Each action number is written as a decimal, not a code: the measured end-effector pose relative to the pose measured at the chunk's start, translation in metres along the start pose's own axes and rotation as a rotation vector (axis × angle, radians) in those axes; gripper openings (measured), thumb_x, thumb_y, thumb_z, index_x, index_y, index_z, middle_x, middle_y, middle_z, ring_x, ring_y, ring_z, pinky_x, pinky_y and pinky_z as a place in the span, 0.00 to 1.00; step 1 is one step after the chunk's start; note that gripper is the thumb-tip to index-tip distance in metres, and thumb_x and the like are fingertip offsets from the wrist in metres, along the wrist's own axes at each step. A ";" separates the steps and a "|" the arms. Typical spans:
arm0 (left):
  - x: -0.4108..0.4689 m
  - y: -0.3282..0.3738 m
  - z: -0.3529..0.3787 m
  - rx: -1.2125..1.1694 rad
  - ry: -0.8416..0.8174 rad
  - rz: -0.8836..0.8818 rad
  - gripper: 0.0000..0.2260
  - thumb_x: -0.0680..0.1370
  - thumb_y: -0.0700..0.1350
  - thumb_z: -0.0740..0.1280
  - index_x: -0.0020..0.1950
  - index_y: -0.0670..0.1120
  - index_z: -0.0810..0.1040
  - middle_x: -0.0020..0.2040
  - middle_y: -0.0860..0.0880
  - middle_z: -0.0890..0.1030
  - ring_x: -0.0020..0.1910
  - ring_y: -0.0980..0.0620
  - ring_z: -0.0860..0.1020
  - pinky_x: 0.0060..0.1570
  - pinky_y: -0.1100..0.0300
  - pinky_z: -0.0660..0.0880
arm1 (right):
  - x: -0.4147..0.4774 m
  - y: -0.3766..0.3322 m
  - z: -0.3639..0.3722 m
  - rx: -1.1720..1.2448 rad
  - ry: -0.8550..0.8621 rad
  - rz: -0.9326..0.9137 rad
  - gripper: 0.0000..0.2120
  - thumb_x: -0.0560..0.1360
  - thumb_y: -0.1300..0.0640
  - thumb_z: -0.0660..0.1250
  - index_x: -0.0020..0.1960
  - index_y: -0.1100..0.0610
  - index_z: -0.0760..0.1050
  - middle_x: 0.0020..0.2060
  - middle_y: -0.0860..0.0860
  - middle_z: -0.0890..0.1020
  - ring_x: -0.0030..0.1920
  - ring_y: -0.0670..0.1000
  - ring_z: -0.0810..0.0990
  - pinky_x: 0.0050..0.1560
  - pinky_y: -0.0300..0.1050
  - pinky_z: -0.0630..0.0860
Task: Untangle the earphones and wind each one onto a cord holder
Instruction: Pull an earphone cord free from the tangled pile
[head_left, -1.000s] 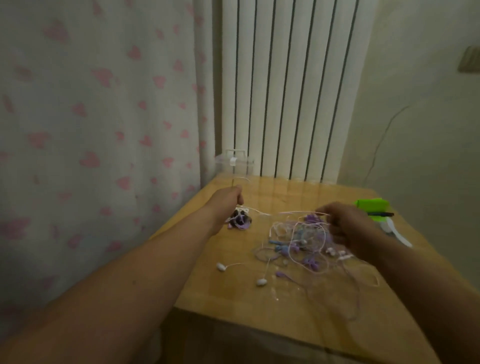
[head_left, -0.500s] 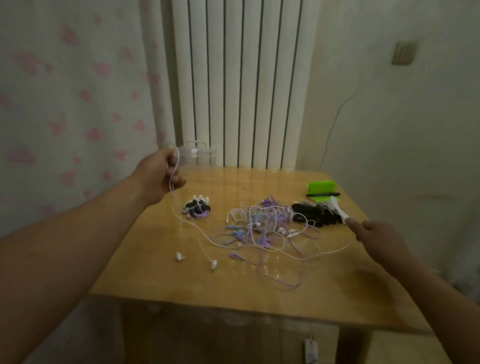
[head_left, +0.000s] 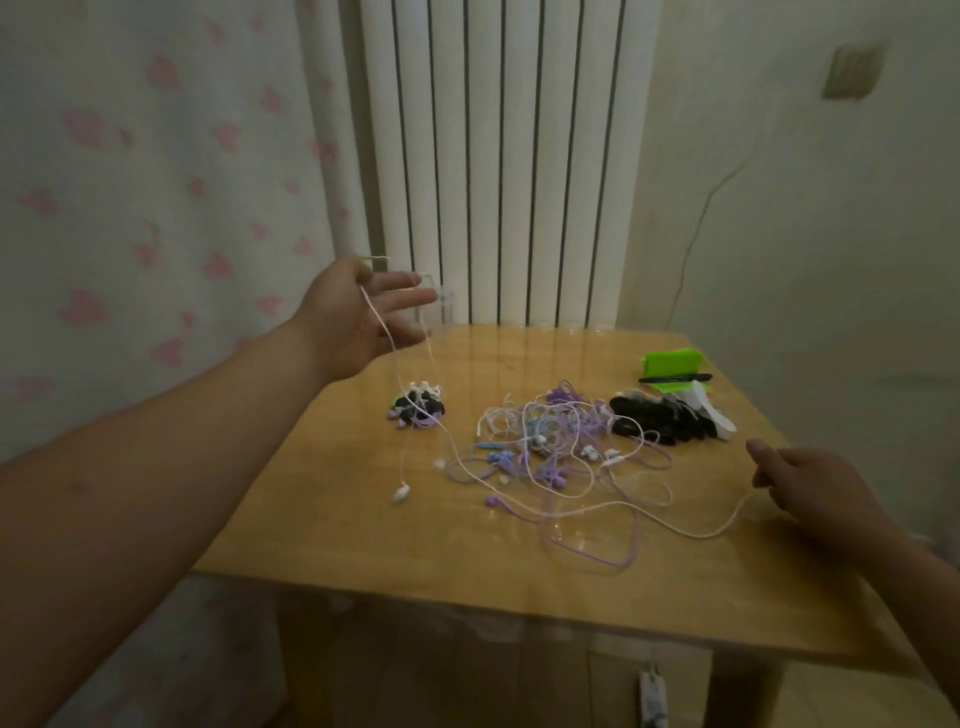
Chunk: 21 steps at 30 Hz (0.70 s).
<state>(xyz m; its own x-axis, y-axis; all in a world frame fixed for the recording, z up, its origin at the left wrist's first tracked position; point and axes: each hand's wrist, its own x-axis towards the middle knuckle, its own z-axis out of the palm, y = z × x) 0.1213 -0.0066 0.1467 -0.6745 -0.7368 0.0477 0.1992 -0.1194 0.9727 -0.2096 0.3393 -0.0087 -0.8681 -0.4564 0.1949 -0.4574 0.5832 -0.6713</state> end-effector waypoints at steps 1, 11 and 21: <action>-0.003 0.001 0.004 0.005 -0.023 0.001 0.25 0.82 0.47 0.50 0.73 0.37 0.72 0.64 0.39 0.83 0.28 0.45 0.77 0.45 0.49 0.80 | -0.001 -0.001 0.002 -0.009 -0.013 -0.012 0.25 0.84 0.41 0.62 0.37 0.55 0.83 0.32 0.54 0.84 0.38 0.56 0.82 0.43 0.49 0.73; -0.009 -0.043 0.059 0.177 -0.259 -0.035 0.27 0.85 0.53 0.51 0.85 0.52 0.56 0.82 0.44 0.64 0.78 0.43 0.68 0.76 0.33 0.61 | -0.069 -0.210 0.054 0.381 -0.303 -0.513 0.12 0.83 0.42 0.64 0.60 0.48 0.77 0.51 0.42 0.82 0.52 0.40 0.80 0.50 0.41 0.78; -0.012 -0.087 0.058 0.414 0.010 0.130 0.09 0.82 0.41 0.60 0.57 0.45 0.79 0.46 0.43 0.82 0.41 0.47 0.82 0.41 0.53 0.77 | -0.076 -0.247 0.103 0.846 -0.538 -0.185 0.05 0.84 0.59 0.62 0.55 0.60 0.74 0.37 0.53 0.77 0.31 0.48 0.74 0.31 0.45 0.74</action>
<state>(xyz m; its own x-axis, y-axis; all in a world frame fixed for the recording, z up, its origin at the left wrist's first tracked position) 0.0714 0.0513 0.0750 -0.6553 -0.7347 0.1754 -0.0211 0.2500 0.9680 -0.0107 0.1605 0.0682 -0.5005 -0.8545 0.1390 -0.1083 -0.0975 -0.9893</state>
